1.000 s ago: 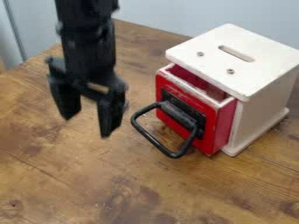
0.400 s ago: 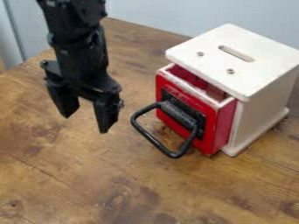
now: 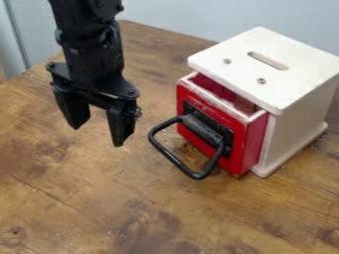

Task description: Close the drawer

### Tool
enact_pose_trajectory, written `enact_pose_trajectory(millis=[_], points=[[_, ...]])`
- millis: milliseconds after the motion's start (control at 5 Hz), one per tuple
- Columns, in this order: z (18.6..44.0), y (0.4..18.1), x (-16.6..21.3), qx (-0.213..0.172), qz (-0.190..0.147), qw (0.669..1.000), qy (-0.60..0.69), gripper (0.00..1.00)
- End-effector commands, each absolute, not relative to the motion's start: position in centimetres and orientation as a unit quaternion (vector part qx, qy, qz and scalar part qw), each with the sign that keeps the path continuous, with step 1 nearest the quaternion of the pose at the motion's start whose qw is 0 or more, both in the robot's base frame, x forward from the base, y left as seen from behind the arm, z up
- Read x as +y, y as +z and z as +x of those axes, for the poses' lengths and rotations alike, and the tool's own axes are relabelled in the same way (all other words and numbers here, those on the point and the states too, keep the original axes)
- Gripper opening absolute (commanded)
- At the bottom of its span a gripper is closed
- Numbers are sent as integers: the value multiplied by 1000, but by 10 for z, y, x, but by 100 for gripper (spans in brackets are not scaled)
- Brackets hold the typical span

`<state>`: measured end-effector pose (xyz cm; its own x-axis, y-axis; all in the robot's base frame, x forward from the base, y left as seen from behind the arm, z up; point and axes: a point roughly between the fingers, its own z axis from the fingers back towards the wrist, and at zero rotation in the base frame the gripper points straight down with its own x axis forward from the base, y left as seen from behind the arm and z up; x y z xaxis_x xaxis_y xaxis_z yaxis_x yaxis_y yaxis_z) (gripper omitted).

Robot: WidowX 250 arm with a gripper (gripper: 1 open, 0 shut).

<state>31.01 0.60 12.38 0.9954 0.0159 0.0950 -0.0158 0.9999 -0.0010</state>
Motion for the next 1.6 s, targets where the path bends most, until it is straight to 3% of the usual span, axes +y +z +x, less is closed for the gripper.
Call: enact_pose_trajectory(millis=[0, 1400], points=[[317, 138, 14, -76, 3, 997, 17, 100], [311, 131, 15, -66, 1, 998, 17, 100]])
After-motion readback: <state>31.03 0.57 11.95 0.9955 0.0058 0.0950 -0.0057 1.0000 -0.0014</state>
